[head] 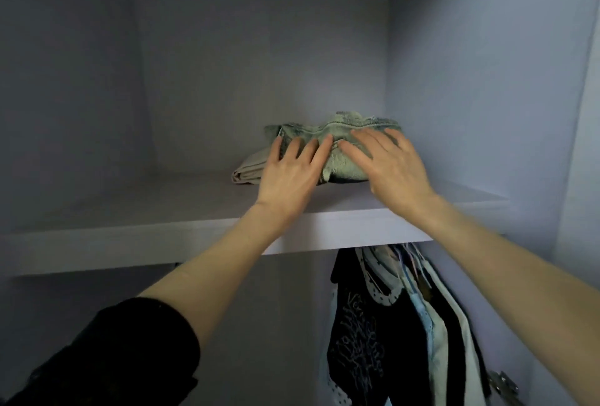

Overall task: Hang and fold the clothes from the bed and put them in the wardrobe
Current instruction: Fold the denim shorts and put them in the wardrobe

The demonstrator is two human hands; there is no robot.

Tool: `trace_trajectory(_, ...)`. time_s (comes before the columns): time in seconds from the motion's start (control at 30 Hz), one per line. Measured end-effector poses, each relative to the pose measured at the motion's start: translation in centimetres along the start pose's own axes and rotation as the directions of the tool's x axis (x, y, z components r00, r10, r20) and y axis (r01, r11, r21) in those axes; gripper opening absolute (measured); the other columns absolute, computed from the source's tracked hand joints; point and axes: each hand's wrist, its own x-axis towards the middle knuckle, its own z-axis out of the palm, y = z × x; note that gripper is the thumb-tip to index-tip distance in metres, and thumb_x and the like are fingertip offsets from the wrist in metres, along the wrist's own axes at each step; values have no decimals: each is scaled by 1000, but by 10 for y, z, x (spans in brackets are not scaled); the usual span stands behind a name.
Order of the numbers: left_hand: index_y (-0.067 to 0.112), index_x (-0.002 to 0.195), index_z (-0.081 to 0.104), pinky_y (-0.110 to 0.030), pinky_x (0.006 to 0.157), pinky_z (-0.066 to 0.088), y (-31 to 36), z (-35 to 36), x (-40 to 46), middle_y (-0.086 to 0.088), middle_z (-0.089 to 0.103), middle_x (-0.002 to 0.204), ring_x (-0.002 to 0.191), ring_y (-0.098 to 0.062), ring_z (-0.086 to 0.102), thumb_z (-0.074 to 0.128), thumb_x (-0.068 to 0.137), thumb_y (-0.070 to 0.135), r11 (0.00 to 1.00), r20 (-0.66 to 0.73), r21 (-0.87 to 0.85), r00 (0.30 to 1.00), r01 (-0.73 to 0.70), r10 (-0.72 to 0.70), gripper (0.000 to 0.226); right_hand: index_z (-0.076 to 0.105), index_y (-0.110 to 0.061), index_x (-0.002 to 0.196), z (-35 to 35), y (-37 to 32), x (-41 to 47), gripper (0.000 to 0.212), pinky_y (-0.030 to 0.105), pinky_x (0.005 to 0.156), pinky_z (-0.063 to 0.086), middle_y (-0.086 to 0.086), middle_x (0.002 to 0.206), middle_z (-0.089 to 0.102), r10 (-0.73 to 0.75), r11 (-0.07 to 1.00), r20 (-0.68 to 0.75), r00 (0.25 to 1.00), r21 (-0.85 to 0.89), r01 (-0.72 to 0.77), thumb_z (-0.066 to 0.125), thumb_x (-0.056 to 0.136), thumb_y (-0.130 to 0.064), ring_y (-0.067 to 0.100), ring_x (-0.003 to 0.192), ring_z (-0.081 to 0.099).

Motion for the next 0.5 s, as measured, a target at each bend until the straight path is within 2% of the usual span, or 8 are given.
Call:
trace_trajectory(0.07, 15, 150, 0, -47, 112, 22, 13, 15, 25, -6, 39, 144, 132, -29, 35, 49, 93, 16, 999, 65, -23, 998, -26, 27, 75, 58, -9, 125, 12, 21, 1, 66, 44, 100, 38, 17, 128, 57, 26, 1000, 168, 985, 7, -28, 63, 62, 11, 31, 119, 55)
trace_trajectory(0.17, 24, 150, 6, -45, 105, 32, 34, 31, 59, -8, 45, 139, 127, -30, 41, 51, 93, 27, 983, 197, -182, 980, -3, 39, 72, 45, -21, 137, 33, 53, -3, 70, 33, 108, 17, 5, 145, 41, 124, 987, 381, 916, 48, -153, 57, 72, 4, 22, 134, 36)
trace_trajectory(0.23, 30, 150, 7, -44, 104, 33, 50, 45, 82, -10, 40, 142, 128, -31, 39, 50, 93, 34, 930, 321, -367, 938, -9, 135, 71, 41, -26, 138, 51, 78, -11, 68, 30, 108, 19, 0, 145, 40, 168, 969, 483, 859, 78, -233, 55, 77, -1, 20, 133, 36)
trace_trajectory(0.33, 36, 149, -3, -52, 113, 11, 72, 61, 105, -1, 11, 157, 144, -26, 10, 40, 95, 49, 850, 472, -527, 837, 18, 275, 70, 37, -27, 141, 72, 112, -25, 65, 30, 110, 25, -1, 145, 39, 195, 939, 636, 747, 100, -330, 56, 82, -9, 18, 132, 38)
trace_trajectory(0.43, 38, 148, -9, -58, 111, -1, 92, 74, 125, 6, -3, 159, 145, -23, -6, 30, 96, 55, 871, 560, -489, 779, 36, 282, 67, 23, -30, 147, 87, 129, -35, 72, 38, 117, 8, -2, 156, 19, 202, 899, 782, 590, 91, -428, 57, 83, -27, 15, 142, 20)
trace_trajectory(0.5, 37, 148, -10, -59, 111, -4, 103, 79, 136, 7, -6, 159, 145, -25, -9, 28, 96, 56, 888, 595, -457, 757, 43, 269, 67, 23, -35, 147, 94, 136, -38, 73, 44, 116, 0, -6, 157, 16, 188, 861, 803, 566, 143, -489, 50, 80, -41, 11, 144, 13)
